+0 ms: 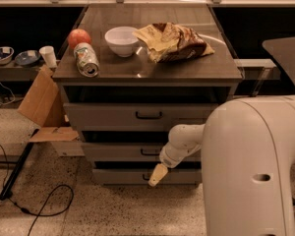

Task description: Close middle drawer

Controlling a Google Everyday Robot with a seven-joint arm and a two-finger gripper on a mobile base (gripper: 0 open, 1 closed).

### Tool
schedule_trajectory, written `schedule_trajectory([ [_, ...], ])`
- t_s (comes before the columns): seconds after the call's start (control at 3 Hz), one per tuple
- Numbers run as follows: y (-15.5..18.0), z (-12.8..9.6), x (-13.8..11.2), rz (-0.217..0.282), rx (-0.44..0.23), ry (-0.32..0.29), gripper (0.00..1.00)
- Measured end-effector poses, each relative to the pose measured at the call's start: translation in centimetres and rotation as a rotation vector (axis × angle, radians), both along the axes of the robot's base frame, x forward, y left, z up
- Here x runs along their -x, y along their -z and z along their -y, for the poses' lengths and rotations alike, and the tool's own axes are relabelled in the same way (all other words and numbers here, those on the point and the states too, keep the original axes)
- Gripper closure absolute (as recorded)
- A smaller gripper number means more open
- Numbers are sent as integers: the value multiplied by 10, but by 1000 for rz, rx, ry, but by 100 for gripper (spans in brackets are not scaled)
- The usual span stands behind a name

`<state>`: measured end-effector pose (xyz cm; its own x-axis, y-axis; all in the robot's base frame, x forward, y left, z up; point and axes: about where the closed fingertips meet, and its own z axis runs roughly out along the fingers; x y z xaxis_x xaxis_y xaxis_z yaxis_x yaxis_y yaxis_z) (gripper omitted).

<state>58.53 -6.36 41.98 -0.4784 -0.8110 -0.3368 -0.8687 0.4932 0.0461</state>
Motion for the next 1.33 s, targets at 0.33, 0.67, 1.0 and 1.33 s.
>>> schedule_trajectory([
  [0.33, -1, -14, -6, -2, 5, -28, 0],
  [0.67, -4, -17, -9, -5, 11, -35, 0],
  [1.0, -8, -4, -4, -25, 25, -19, 0],
  [1.33, -12, 16, 9, -53, 44, 7, 0],
])
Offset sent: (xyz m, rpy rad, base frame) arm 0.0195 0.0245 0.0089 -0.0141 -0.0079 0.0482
